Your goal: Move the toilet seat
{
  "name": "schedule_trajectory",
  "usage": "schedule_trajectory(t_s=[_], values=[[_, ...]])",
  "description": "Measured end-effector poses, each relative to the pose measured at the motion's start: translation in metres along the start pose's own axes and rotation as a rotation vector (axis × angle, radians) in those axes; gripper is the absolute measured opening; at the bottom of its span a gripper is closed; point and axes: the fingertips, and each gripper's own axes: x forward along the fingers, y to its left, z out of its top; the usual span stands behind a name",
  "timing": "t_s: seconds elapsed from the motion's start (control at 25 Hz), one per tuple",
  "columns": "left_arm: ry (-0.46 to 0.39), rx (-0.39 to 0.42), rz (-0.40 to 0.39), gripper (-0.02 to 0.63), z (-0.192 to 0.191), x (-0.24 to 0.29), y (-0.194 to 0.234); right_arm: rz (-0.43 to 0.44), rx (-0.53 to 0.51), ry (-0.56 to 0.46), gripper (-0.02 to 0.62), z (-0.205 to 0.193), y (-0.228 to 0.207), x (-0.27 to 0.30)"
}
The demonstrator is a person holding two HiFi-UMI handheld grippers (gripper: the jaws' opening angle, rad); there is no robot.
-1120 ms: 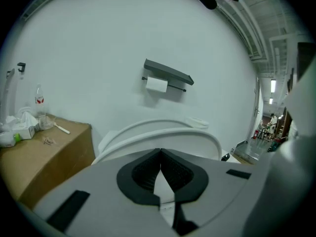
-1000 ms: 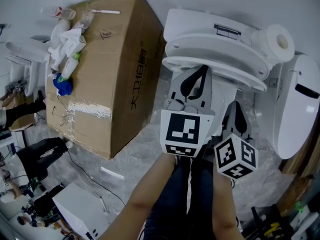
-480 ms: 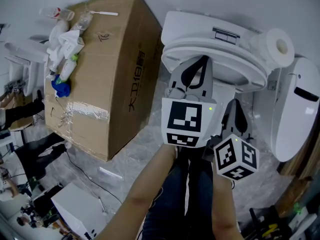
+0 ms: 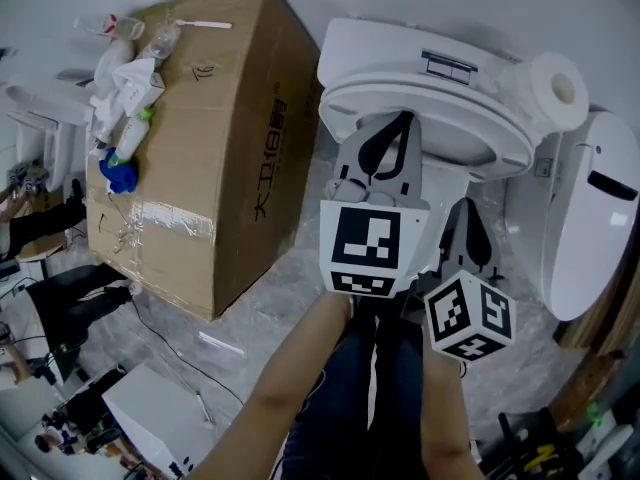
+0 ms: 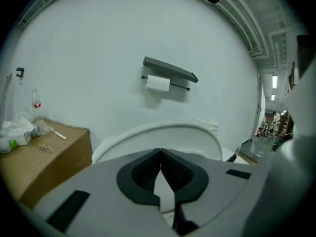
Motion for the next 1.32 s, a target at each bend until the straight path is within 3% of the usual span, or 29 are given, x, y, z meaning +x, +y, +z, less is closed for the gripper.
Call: schedule_trajectory(t_s=[0.64,1.32], values=[[0.16,-0.067,0.039,0.015,-0.098,-0.072,-0.008,0.028,-0.078,0.008,0.015,-0.024,0.011,-0.024],[0.134,-0.098,0.052,0.015,-0.082,-0.16,-0.023,0.025,-0.164,0.023,0.015,-0.045,0.04,-0.096]])
